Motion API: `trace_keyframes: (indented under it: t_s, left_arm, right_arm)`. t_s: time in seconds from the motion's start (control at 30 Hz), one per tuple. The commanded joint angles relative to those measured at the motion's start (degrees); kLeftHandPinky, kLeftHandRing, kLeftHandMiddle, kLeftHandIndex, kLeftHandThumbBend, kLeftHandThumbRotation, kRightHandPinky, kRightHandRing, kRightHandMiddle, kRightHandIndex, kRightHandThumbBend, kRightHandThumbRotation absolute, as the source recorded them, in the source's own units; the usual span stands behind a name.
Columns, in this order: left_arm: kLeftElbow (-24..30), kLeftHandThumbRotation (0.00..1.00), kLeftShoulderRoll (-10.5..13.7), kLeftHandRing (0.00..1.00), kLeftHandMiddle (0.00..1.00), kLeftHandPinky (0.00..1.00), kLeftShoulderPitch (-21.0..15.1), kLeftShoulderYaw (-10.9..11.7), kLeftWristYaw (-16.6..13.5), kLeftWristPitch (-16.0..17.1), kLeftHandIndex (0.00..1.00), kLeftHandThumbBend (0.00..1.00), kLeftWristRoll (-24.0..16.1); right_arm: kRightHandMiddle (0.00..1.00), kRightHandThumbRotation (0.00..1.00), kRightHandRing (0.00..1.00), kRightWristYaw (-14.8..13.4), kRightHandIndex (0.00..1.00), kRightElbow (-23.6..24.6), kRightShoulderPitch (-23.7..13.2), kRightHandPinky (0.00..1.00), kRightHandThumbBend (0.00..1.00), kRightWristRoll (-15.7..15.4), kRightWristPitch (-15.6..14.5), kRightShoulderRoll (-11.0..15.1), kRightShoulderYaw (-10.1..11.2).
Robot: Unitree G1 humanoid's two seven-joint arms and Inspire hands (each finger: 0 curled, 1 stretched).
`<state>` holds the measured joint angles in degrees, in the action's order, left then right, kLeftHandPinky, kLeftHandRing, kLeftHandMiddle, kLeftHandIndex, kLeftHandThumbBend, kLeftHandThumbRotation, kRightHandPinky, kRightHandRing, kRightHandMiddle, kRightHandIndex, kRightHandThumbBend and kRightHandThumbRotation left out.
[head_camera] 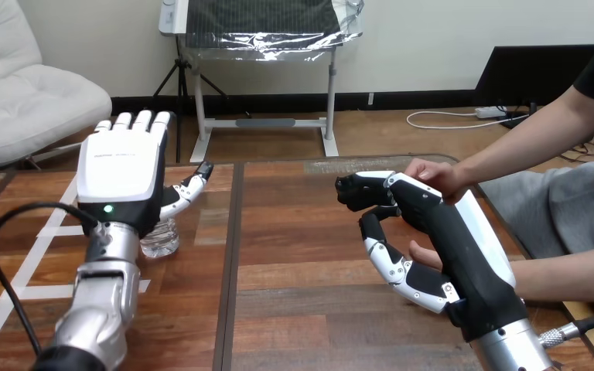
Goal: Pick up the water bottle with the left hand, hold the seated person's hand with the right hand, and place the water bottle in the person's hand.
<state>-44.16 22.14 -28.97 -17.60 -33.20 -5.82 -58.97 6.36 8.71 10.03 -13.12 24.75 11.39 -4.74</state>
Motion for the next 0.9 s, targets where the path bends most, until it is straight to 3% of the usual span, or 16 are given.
trace_keyframes:
  t_s: [0.0, 0.13, 0.4, 0.87]
  left_arm:
    - [-5.2, 1.0, 0.7, 0.9, 0.9, 0.86, -8.2, -1.3, 0.2, 0.5, 0.88, 0.44, 1.5]
    - [-8.4, 1.0, 0.3, 0.9, 0.91, 0.87, -10.3, -2.1, 2.7, -0.1, 0.89, 0.45, 3.3]
    - [-11.2, 1.0, 0.3, 0.9, 0.91, 0.88, -11.9, -3.5, 4.6, 0.5, 0.9, 0.46, 5.5]
    - [-15.3, 1.0, -0.4, 0.89, 0.91, 0.87, -12.1, -5.4, 3.9, 1.5, 0.9, 0.49, 8.1]
  right_arm:
    - [0.7, 0.0, 0.69, 0.1, 0.7, 0.8, -3.9, 0.63, 0.15, 0.8, 0.2, -0.1, -0.1]
    - [0.7, 0.0, 0.69, 0.0, 0.7, 0.7, -3.9, 0.63, 0.15, 0.6, 0.6, 0.0, 0.0]
    - [0.7, 0.0, 0.69, -0.1, 0.7, 0.3, -3.9, 0.62, 0.15, 0.4, 0.9, 0.1, 0.0]
    - [0.7, 0.0, 0.69, 0.2, 0.7, 0.5, -3.9, 0.62, 0.15, 0.4, 0.7, 0.4, 0.0]
